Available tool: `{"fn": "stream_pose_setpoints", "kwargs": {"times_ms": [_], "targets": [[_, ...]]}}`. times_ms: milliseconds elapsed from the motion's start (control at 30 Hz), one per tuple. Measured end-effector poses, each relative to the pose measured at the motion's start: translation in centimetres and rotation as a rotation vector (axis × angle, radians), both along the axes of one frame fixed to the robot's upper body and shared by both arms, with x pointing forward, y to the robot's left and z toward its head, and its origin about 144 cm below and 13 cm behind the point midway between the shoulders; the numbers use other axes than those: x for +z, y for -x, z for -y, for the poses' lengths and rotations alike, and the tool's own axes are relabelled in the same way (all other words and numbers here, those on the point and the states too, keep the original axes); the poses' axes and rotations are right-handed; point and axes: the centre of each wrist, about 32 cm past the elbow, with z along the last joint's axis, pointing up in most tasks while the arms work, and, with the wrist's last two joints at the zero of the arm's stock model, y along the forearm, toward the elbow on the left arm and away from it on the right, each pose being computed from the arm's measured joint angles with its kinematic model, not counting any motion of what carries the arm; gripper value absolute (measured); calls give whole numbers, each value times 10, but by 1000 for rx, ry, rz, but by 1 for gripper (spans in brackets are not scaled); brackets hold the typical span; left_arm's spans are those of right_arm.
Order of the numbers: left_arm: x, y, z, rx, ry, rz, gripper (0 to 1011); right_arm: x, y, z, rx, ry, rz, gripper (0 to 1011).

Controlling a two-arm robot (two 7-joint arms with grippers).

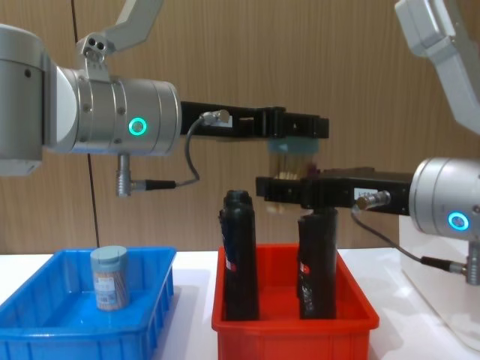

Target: Pick the cotton swabs from the blue box and place them into the white box.

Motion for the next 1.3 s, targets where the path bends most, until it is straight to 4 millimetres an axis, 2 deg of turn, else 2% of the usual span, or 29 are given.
{"fn": "stream_pose_setpoints", "kwargs": {"times_ms": [67,100,200,567,1000,1300], "targets": [[0,0,0,0,0,0,670,0,0,-1,4,-3,2,764],[0,0,0,0,0,0,670,0,-1,-1,6,-5,2,764],[0,0,0,0,0,1,670,0,-2,-1,9,-9,4,679],[0,0,-1,2,3,3,670,2,-3,-6,24,-21,16,669],[0,0,0,-1,-1,-1,993,3,-4,-8,26,-31,31,668],[0,0,0,0,-1,-1,1004,2,-5,-9,22,-38,33,668]]}}
